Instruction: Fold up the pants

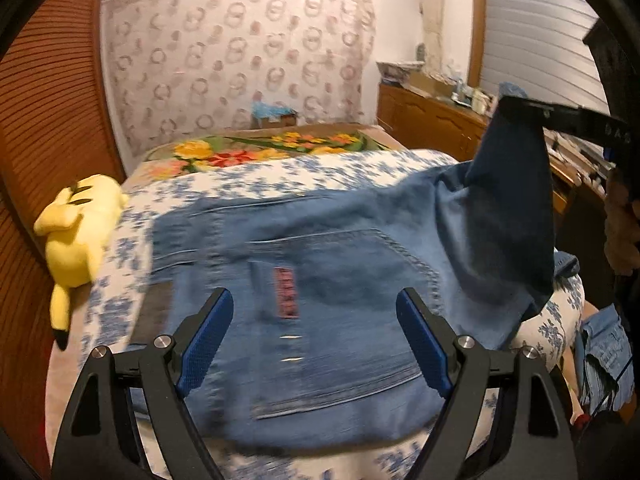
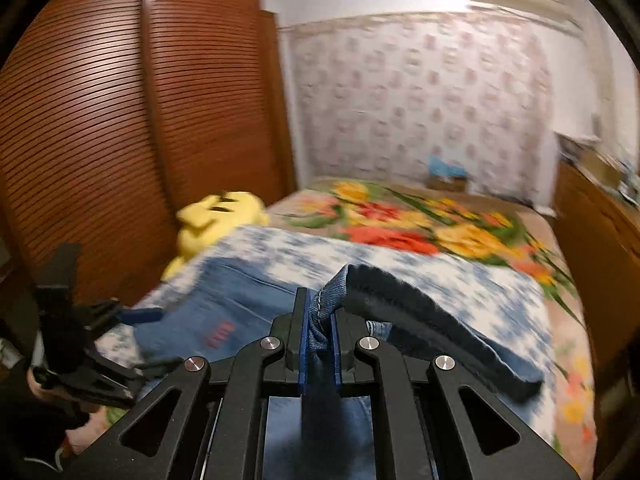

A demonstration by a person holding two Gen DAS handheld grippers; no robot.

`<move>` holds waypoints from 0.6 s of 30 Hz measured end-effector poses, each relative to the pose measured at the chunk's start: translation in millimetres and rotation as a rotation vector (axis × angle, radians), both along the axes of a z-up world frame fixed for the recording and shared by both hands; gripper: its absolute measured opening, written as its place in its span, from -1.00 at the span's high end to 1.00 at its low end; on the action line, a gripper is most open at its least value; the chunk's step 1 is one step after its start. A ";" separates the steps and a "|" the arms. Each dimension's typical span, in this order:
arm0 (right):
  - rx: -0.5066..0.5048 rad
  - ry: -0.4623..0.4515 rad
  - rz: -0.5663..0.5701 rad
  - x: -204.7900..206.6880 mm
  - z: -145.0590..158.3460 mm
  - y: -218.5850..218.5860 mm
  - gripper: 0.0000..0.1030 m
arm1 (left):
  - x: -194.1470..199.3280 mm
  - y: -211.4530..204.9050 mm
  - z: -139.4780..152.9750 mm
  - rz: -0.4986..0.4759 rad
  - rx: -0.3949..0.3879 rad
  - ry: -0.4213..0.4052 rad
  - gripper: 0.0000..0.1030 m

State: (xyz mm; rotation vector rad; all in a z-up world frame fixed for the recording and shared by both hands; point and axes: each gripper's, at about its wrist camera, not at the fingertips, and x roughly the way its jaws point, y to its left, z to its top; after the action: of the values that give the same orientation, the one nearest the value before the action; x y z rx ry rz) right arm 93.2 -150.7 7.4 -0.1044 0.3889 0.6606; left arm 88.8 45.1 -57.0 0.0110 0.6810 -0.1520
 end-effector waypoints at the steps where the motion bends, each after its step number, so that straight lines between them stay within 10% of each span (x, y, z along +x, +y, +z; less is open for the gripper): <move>1: -0.002 -0.003 0.030 0.3 2.9 11.7 0.83 | -1.4 5.8 1.2 0.011 -0.003 -0.003 -0.64; 8: -0.089 0.027 0.171 15.4 -4.1 66.4 0.60 | -7.2 34.0 1.2 0.071 -0.019 -0.009 -0.64; 18: -0.137 -0.003 0.064 41.3 -12.9 44.2 0.30 | 4.4 28.5 -8.5 0.047 -0.037 0.005 -0.64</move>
State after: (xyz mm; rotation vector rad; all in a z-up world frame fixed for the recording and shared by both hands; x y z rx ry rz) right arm 134.6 -106.5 -5.5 -0.2493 0.4291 0.6963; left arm 93.2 73.6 -65.6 -0.0410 0.6831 -0.1199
